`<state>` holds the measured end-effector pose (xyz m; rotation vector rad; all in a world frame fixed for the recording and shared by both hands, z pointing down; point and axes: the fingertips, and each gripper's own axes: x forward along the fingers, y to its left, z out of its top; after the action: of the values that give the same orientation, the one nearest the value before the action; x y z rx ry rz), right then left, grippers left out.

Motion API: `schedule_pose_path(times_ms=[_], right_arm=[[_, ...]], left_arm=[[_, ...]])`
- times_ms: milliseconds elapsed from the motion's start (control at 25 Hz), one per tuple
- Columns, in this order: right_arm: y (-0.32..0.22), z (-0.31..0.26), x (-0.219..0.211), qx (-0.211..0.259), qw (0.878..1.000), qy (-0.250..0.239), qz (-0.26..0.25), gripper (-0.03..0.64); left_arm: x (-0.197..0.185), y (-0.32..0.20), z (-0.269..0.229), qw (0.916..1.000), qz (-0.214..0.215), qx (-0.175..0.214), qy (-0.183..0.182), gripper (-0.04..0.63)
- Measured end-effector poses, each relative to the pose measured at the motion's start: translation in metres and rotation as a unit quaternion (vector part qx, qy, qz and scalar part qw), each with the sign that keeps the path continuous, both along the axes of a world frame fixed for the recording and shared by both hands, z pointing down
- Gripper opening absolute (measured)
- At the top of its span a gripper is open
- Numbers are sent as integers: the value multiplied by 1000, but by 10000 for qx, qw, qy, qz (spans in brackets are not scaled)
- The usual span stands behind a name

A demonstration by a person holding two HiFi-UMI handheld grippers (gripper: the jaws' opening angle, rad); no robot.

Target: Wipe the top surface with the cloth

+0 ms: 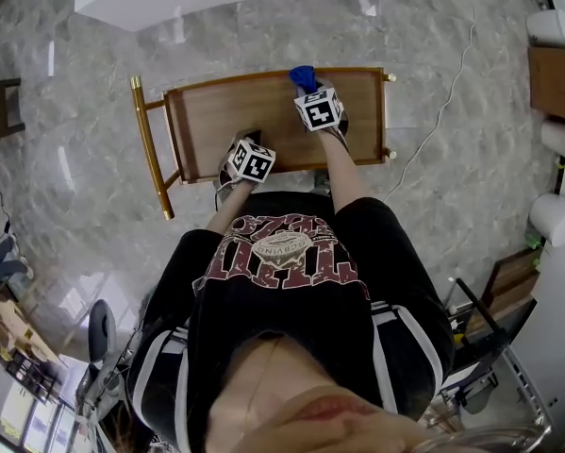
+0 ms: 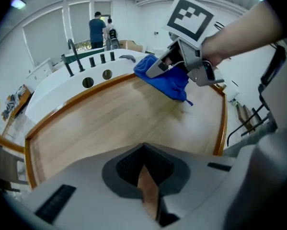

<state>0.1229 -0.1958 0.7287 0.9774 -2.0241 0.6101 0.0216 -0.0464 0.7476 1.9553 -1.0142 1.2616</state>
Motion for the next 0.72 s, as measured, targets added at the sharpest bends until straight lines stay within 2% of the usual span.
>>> schedule_pose_path(times_ms=[120,240,400,720], right_arm=[[-3,-1,12,26,10000,42,-1,57],[-5,-2,22,60,9999,75,70,57],[-7,-1,37,100,9997,80,196,57],[-8,0,73,4,9984,143,550,57]], left_arm=[[-2,0,0,10000,83,45,10,46],[-5,-2,0,9997,-148,-176,86,46],[-4,-1,2,9991,-173,-368,142,47],[-5,-1,-2,9989,-193,-385,190,46]])
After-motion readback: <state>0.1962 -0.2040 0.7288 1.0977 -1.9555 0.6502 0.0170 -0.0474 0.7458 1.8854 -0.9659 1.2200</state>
